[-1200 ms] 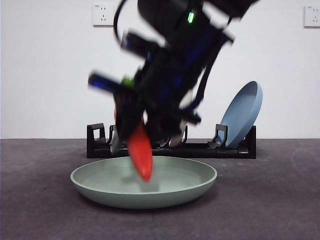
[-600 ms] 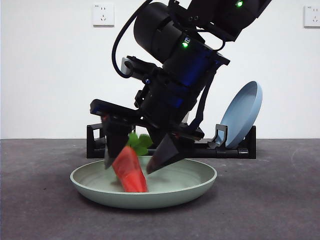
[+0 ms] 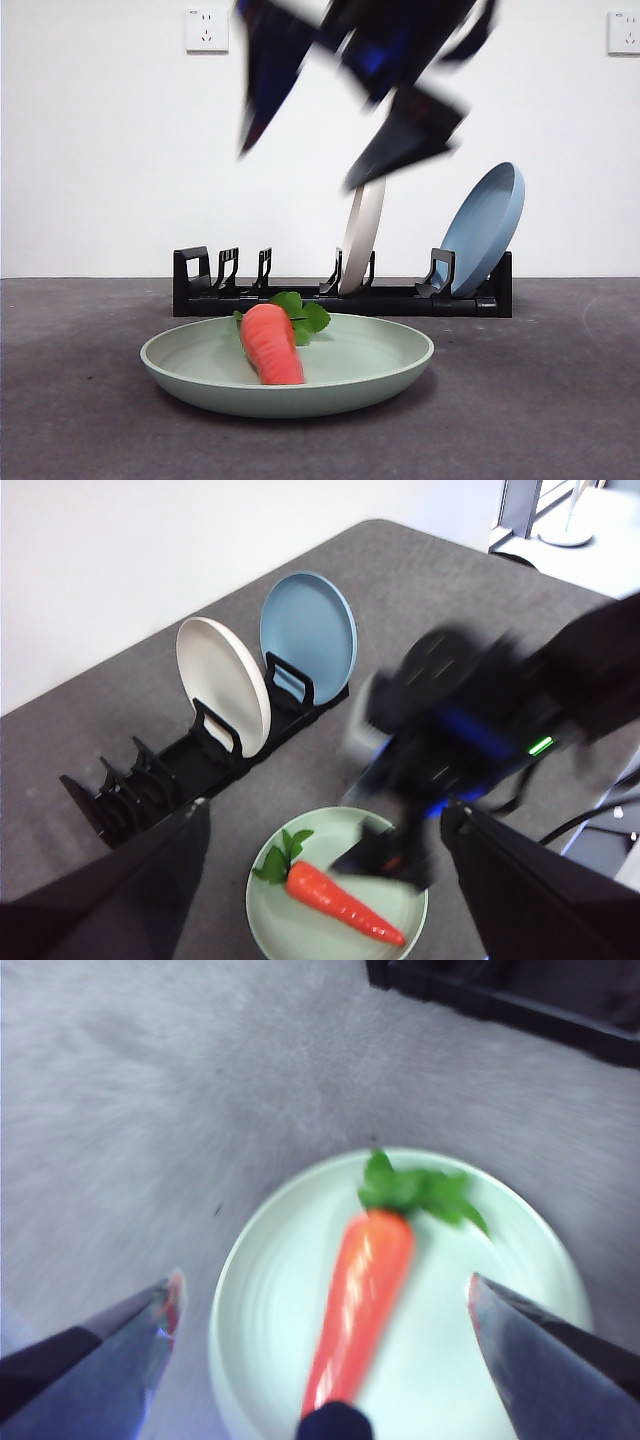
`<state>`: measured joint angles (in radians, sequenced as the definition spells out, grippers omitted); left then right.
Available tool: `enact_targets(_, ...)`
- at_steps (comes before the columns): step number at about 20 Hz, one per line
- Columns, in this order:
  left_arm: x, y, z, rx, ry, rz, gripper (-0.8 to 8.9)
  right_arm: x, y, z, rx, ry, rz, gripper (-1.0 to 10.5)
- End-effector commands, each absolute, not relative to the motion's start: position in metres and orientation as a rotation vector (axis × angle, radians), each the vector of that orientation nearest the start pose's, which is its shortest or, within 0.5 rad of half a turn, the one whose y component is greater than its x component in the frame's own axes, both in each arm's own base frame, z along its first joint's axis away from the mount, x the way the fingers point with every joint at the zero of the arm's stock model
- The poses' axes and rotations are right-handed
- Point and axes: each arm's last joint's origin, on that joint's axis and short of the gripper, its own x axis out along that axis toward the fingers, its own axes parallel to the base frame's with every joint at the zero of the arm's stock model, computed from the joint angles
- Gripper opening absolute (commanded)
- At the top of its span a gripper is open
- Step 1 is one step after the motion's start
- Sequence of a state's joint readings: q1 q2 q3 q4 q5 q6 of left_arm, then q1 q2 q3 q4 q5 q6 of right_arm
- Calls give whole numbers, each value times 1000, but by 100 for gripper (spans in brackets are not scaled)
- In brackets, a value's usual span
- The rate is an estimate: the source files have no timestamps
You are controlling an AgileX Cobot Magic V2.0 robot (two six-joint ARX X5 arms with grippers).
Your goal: Take the green plate from the plate rack,put the plate on the table,take the carrot from the table,put the carrot in the plate
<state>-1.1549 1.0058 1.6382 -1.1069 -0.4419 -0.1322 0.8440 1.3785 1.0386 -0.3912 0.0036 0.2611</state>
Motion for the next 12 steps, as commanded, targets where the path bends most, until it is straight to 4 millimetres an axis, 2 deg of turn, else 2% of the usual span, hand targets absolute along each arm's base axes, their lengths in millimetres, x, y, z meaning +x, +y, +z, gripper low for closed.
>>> enact_targets(1, 60, -107, 475, 238, 405, -670, 390, 166, 187, 301, -97, 791, 713, 473)
enact_targets(6, 58, -102, 467, 285, 478, -655, 377, 106, 120, 332, -124, 850, 700, 473)
enact_targets(12, 56, -99, 461, 303, 554, -642, 372, 76, 89, 338, -87, 903, 759, 469)
